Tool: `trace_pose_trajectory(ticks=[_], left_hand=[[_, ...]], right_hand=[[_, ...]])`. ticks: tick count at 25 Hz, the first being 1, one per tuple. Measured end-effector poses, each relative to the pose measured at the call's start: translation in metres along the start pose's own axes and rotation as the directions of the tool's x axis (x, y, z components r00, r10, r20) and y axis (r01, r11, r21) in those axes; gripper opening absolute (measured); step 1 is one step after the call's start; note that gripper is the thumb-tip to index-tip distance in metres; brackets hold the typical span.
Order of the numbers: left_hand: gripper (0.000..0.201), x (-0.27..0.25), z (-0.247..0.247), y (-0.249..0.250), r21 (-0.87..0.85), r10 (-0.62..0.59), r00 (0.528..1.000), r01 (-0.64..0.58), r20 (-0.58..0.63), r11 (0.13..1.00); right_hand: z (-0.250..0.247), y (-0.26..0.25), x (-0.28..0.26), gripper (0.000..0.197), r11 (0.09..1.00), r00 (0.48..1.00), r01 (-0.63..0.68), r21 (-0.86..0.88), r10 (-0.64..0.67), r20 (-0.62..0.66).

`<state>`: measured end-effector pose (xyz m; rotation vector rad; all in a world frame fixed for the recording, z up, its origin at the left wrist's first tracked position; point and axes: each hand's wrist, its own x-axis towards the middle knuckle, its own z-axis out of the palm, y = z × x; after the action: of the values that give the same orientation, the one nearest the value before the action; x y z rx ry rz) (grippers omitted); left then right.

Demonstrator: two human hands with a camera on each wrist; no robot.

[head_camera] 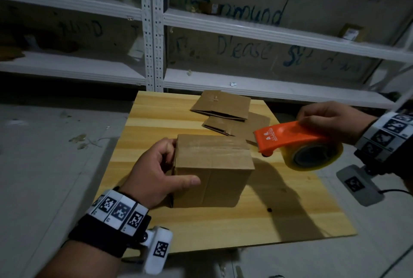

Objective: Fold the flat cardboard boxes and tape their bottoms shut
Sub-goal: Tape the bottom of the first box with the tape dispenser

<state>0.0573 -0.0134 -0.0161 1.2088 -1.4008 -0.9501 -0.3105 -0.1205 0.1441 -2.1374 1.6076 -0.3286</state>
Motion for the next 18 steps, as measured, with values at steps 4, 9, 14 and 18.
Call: trace_pose_trajectory(ticks=[4, 9, 14, 18], left_hand=[[0.1, -0.001, -0.001, 0.006, -0.002, -0.031, 0.999, 0.031, 0.038, 1.0], [0.066, -0.003, 0.0, 0.01, 0.05, 0.004, 0.995, -0.009, 0.097, 0.999], [0.066, -0.002, -0.001, 0.009, 0.044, 0.019, 0.995, -0.024, 0.102, 0.999], [0.069, -0.001, -0.001, 0.007, 0.054, 0.034, 0.995, -0.039, 0.098, 0.998]], right_hand=[[0.014, -0.006, 0.005, 0.022, 0.999, 0.998, -0.03, -0.034, 0.032, 0.059], [0.024, -0.022, 0.008, 0.026, 0.989, 0.985, -0.133, -0.07, 0.139, 0.099], [0.015, -0.045, 0.012, 0.03, 0.943, 0.991, -0.08, -0.323, 0.11, 0.077], [0.007, -0.064, 0.021, 0.031, 0.873, 0.998, 0.0, -0.487, 0.032, 0.056]])
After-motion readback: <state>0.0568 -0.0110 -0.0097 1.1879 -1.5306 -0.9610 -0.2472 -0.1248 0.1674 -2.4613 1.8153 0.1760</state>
